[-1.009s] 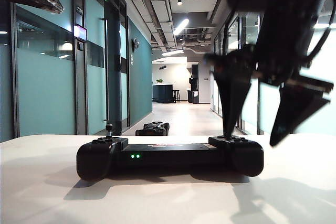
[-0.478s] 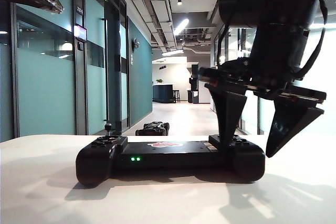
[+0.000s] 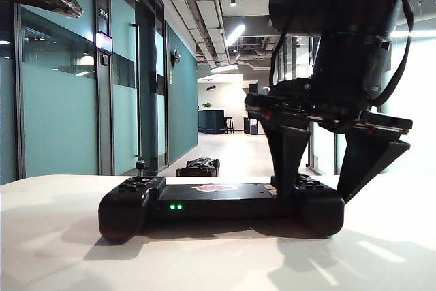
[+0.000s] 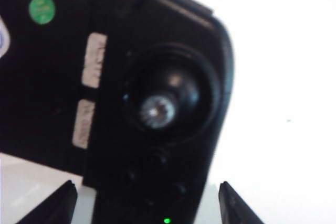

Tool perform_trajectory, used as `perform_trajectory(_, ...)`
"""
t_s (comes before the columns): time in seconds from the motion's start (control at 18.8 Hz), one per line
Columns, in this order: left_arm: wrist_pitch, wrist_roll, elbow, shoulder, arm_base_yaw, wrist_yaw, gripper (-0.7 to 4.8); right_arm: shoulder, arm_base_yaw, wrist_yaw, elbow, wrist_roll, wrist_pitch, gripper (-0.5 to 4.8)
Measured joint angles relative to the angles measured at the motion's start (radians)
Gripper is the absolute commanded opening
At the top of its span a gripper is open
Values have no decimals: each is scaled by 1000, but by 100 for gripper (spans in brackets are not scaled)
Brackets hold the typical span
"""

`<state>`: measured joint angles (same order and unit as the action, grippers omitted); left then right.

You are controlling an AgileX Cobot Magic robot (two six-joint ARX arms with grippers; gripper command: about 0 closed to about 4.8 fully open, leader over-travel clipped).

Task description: Push the left joystick on the remote control sitting on the white table forward to make the robot dog walk in a straight line until it approaches the door.

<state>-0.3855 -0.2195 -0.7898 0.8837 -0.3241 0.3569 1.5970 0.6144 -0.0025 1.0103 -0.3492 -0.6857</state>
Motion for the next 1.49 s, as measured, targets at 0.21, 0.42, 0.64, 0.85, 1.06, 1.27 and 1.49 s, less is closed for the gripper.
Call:
perform_trajectory(0.21,0,0,0,0,0,0,-5,25,0,1,2,-12,4,368)
perform_trajectory(0.42,0,0,0,0,0,0,-5,54,0,1,14,-13,0,322)
perform_trajectory(0.64,0,0,0,0,0,0,-5,61,0,1,17,-15,0,226)
perform_trajectory(0.85,0,0,0,0,0,0,-5,60,0,20,19,-21,-3,180)
perform_trajectory(1.06,0,0,0,0,0,0,-5,60,-1,11,19,-39,-3,180)
perform_trajectory(1.27,0,19,0,3,0,2,-5,60,0,3,21,-175,-10,180)
perform_trajectory(1.49,14,50,0,49,0,81,-6,58,0,3,25,-188,-43,179)
